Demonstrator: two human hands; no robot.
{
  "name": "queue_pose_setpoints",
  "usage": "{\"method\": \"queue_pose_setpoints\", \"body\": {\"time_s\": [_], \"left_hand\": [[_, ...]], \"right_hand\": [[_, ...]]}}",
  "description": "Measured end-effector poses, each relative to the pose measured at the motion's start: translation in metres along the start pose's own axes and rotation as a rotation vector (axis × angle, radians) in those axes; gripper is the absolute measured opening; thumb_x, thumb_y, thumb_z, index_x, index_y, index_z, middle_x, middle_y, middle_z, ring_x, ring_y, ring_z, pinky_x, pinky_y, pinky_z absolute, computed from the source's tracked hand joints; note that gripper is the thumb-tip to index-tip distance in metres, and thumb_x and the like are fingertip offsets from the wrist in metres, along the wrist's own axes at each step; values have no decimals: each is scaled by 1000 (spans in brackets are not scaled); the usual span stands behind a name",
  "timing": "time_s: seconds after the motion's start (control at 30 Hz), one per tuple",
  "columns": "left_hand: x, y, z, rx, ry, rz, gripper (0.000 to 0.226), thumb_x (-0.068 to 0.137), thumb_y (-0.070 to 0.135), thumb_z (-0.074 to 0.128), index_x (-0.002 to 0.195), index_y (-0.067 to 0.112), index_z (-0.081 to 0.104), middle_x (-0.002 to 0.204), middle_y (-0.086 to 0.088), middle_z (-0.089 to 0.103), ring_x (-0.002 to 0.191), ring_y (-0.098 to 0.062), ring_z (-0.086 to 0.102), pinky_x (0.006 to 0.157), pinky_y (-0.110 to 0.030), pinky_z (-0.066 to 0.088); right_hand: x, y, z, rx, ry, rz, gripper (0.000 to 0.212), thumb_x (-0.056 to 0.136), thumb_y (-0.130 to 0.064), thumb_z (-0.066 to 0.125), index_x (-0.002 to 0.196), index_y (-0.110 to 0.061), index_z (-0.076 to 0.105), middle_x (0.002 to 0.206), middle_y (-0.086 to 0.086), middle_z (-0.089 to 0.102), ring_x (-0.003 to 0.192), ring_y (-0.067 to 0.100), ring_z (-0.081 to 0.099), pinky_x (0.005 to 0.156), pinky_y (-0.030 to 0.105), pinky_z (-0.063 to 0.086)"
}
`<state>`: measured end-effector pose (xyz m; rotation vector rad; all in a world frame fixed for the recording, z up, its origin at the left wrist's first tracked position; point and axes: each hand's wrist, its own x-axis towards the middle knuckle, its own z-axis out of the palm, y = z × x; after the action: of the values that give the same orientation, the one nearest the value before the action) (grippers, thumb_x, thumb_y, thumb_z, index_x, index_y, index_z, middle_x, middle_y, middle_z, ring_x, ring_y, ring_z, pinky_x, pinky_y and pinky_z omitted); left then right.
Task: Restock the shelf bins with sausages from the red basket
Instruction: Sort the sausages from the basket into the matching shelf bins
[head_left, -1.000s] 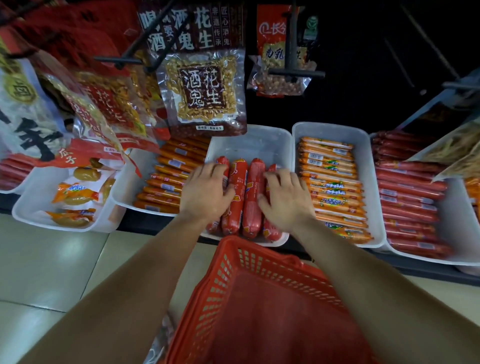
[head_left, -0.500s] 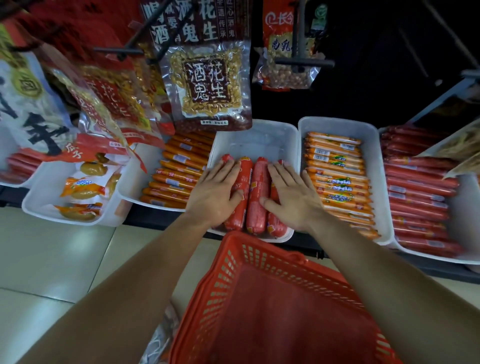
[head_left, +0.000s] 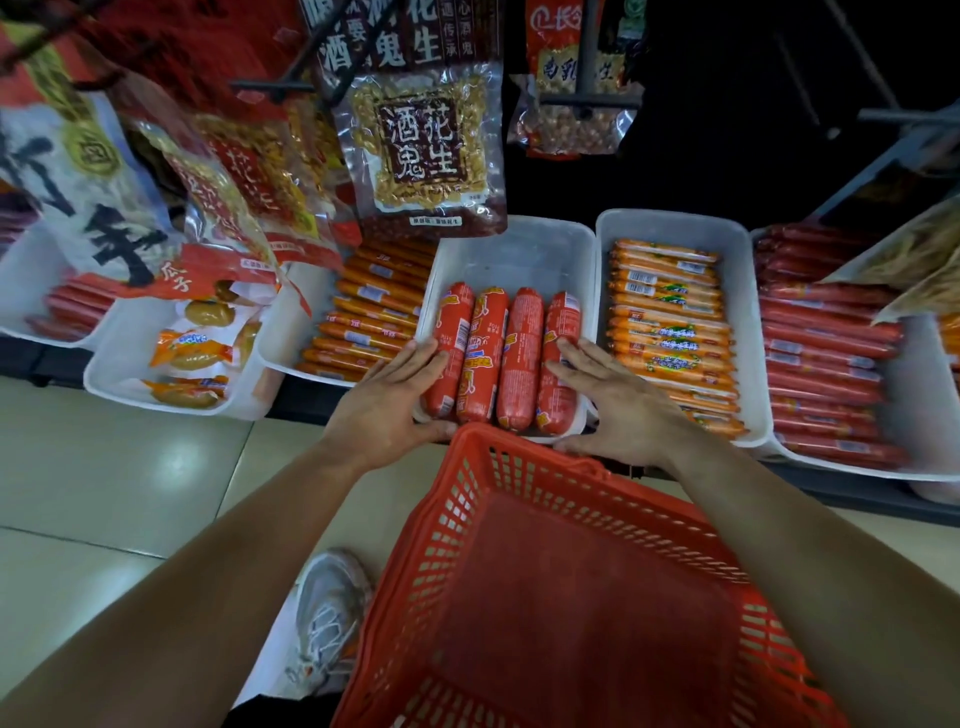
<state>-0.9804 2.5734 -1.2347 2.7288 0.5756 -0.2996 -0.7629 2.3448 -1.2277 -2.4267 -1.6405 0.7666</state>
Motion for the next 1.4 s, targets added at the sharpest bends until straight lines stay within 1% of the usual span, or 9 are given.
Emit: {"method": "queue_pose_setpoints", "body": {"time_s": [0.27,0.43,0.67,0.87,0.97,1.07,1.2,1.27,1.4], "left_hand": [[3,-9,13,53,60,29,111,69,96,7,159,31,3,161,17,-10,148,-1,-14,122,-31,-2],[11,-8,18,15,131,2,97,82,81,36,160,28,11,165,12,0,150,-4,-7,123,-37,2],[22,-1,10,47,133,-49,93,87,74,41,160,26,9,167,9,1,152,-7,-5,123,-40,3],[25,11,-4,-48,70,-116,88,88,66,54,159,27,19,167,6,10,153,-13,5,122,-47,19],[23,29,-17,-147,128,-180,68,96,59,47,155,28,31,163,4,27,150,-17,23,116,-47,34],[15,61,-31,-139,117,-207,63,98,56,45,153,27,35,159,4,35,139,-20,42,110,-44,42],[7,112,-29,-82,107,-102,58,97,50,51,149,29,42,156,6,38,140,-19,41,112,-38,37],[6,136,-19,-77,104,-36,54,95,47,53,146,30,46,154,7,42,139,-19,42,111,-37,38],[12,165,10,-124,20,-48,51,96,47,51,145,31,49,157,6,38,140,-21,41,112,-37,38]], "right_hand": [[5,8,0,3,-27,-24,107,77,-70,66,158,-40,3,161,-23,-19,145,-4,-23,121,30,4],[10,13,-4,10,15,-11,107,79,-68,65,159,-34,3,162,-19,-13,147,-2,-18,123,33,3],[19,9,-11,-40,0,42,103,85,-63,63,158,-32,-2,164,-14,-16,148,2,-19,125,39,6],[3,3,-5,18,34,198,105,86,-72,52,158,-30,-12,163,-10,-22,151,11,-14,124,38,5],[-16,5,0,127,81,275,89,94,-66,44,160,-29,-4,166,-9,-9,153,11,-4,124,33,7],[-42,6,-1,103,112,367,79,98,-62,38,160,-28,3,167,-7,2,154,18,6,123,38,15],[-74,10,-1,41,108,449,62,102,-53,34,158,-31,18,166,-5,14,151,24,15,121,46,18],[-86,17,5,24,75,433,56,103,-51,32,156,-37,23,165,-6,20,150,23,17,122,46,14],[-99,23,19,26,16,411,61,101,-58,28,158,-39,13,167,-7,7,154,19,3,122,44,-2]]}}
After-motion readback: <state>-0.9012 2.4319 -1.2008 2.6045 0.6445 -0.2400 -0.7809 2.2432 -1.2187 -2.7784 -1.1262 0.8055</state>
